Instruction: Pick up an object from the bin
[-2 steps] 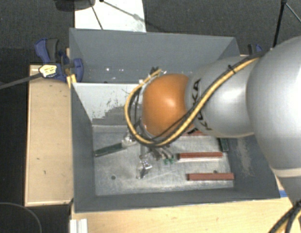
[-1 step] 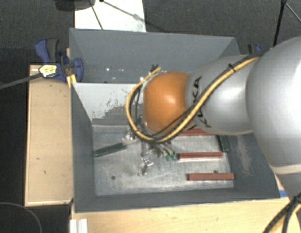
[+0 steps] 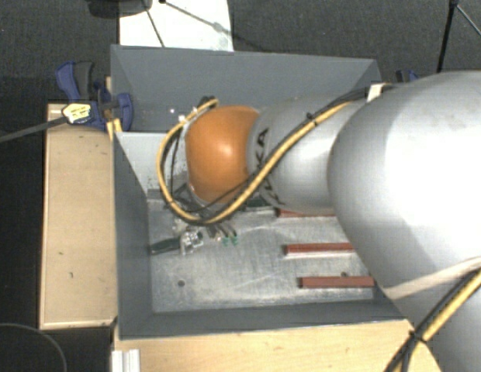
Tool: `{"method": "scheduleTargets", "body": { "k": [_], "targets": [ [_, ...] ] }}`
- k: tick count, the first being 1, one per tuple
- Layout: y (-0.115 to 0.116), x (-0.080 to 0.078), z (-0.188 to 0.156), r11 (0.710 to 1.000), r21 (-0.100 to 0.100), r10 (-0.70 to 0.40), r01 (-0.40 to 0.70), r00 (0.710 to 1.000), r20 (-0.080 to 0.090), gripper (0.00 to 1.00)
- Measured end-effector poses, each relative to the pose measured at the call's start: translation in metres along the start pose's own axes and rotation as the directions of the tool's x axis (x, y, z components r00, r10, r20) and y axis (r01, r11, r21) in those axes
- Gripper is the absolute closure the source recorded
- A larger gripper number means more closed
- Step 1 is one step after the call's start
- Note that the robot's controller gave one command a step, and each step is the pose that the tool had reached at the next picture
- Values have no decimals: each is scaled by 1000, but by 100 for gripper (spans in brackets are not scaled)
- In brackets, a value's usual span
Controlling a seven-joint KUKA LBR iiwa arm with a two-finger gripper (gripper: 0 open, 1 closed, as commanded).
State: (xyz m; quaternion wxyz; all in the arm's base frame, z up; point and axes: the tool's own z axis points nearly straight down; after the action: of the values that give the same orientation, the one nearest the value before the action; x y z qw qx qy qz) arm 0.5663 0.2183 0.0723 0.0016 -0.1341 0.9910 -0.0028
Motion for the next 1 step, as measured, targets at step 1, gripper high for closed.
{"method": "scheduleTargets", "body": {
  "k": [1],
  "targets": [
    [0, 0, 0, 1000, 0, 2, -2, 1000, 0, 100]
  ]
}}
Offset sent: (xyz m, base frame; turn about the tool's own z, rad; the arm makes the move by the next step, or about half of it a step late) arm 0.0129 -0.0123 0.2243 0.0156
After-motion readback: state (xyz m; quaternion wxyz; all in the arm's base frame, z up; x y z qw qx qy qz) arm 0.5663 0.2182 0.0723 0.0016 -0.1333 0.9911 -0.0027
